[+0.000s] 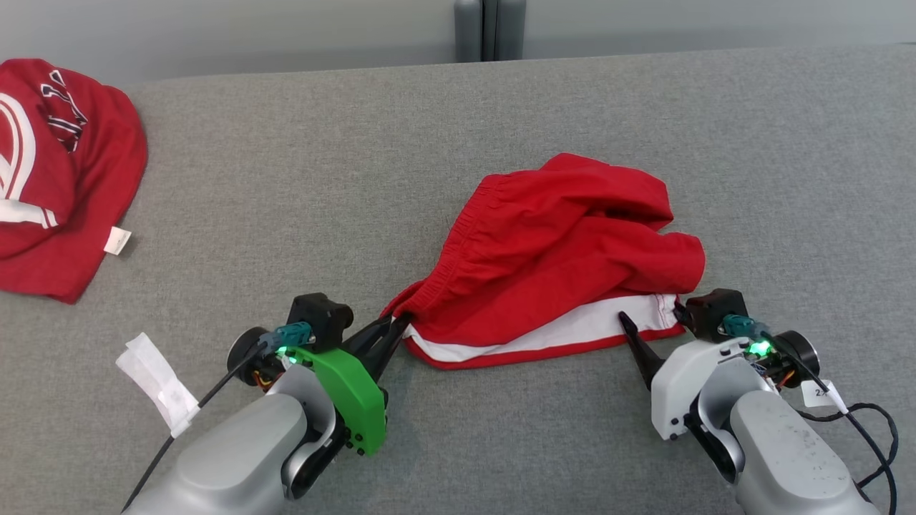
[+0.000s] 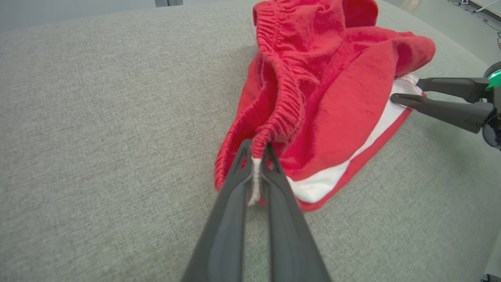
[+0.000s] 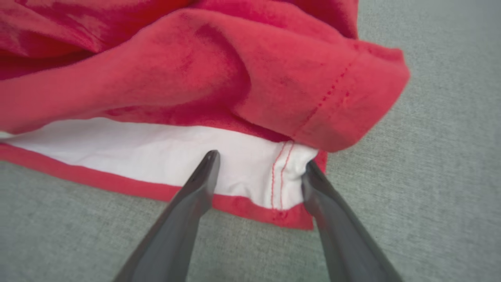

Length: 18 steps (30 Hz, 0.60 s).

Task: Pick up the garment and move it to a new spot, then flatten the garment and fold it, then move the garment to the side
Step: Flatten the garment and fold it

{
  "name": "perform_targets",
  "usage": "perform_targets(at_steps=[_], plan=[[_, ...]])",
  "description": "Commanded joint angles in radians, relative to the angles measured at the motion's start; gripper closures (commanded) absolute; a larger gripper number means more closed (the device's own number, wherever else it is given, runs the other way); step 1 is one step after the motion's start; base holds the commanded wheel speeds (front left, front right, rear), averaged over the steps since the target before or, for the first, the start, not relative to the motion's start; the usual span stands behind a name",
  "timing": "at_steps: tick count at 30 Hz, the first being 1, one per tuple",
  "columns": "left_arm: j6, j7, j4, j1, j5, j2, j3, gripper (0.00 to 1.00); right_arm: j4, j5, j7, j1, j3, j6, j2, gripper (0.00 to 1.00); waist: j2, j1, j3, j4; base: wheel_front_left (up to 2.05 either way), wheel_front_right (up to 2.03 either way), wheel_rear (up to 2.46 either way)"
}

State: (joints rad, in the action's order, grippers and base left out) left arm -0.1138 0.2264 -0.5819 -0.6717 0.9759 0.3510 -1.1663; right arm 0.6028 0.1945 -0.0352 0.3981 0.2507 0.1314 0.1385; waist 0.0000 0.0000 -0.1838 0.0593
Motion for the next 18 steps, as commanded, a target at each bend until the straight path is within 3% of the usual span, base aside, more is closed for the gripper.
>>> perform_targets(at_steps=[1, 10, 11, 15, 18], plan=[[0.005, 0.007, 0.005, 0.012, 0.004, 0.007, 0.005, 1.0, 0.0, 0.016, -0.001, 0.007, 0.013, -0.001, 0.006, 0.0, 0.0, 0.0, 0.0, -0.002, 0.0, 0.0, 0.0], [0.009, 0.009, 0.014, 0.012, 0.005, 0.011, 0.007, 1.0, 0.001, 0.063, -0.008, 0.044, 0.078, -0.001, 0.04, 0.0, 0.0, 0.0, -0.003, -0.008, 0.0, 0.0, 0.0], [0.009, 0.009, 0.015, 0.013, 0.007, 0.012, 0.007, 1.0, 0.002, 0.067, -0.009, 0.047, 0.084, -0.001, 0.044, 0.14, 0.0, 0.0, -0.002, -0.008, 0.0, 0.0, 0.0], [0.009, 0.009, 0.015, 0.017, 0.012, 0.013, 0.007, 1.0, 0.01, 0.087, 0.004, 0.057, 0.114, -0.001, 0.055, 0.49, 0.0, 0.0, 0.002, -0.005, 0.0, 0.0, 0.0], [0.009, 0.01, 0.016, 0.021, 0.016, 0.014, 0.007, 1.0, 0.015, 0.105, 0.01, 0.06, 0.138, -0.001, 0.061, 0.56, 0.0, 0.0, 0.004, -0.002, 0.0, 0.0, 0.0]])
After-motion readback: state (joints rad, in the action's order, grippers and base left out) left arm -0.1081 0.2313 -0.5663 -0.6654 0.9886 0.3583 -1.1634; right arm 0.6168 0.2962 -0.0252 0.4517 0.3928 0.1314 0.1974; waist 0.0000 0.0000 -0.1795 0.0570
